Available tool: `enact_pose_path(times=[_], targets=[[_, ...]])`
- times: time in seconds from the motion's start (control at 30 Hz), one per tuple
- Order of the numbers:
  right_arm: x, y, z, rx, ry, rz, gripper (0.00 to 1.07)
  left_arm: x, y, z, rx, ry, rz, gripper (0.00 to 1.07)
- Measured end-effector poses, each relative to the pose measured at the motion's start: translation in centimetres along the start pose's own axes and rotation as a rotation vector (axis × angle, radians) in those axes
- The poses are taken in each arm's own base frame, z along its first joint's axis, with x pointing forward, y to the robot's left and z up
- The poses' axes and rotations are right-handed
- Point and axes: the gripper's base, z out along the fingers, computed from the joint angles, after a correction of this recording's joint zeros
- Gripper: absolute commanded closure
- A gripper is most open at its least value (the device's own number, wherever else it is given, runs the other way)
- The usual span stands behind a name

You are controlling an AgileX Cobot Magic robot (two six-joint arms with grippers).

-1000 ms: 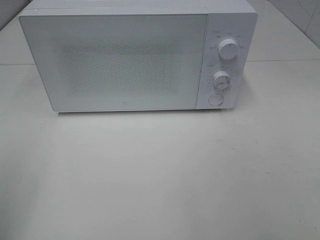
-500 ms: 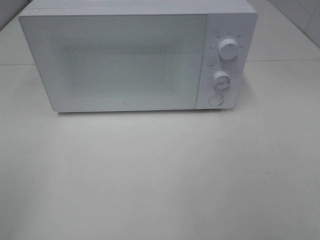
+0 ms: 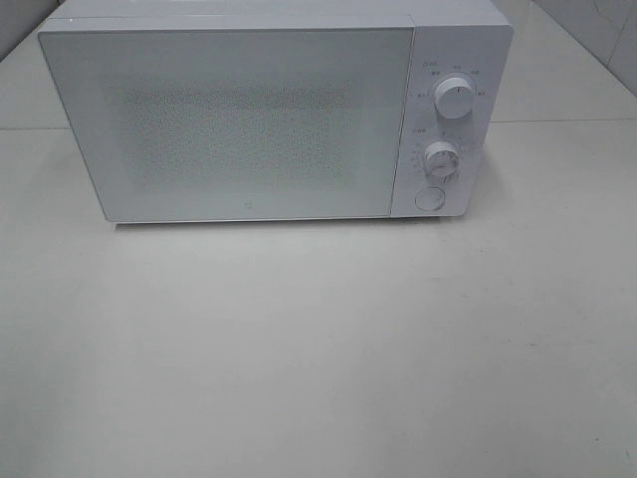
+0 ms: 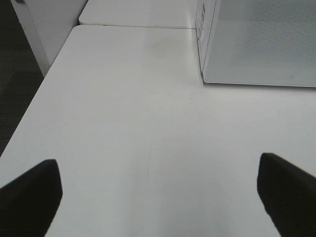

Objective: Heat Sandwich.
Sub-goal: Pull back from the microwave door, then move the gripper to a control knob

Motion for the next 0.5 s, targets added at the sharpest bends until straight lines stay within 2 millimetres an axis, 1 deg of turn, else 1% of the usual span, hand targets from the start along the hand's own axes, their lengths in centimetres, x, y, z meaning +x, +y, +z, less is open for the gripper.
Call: enact_pose_path(times=[0.5], targets=[[0.0, 0.0, 0.0, 0.0, 0.0, 0.0, 0.31, 0.0, 0.0, 0.0, 0.0, 0.0, 0.0, 0.05]])
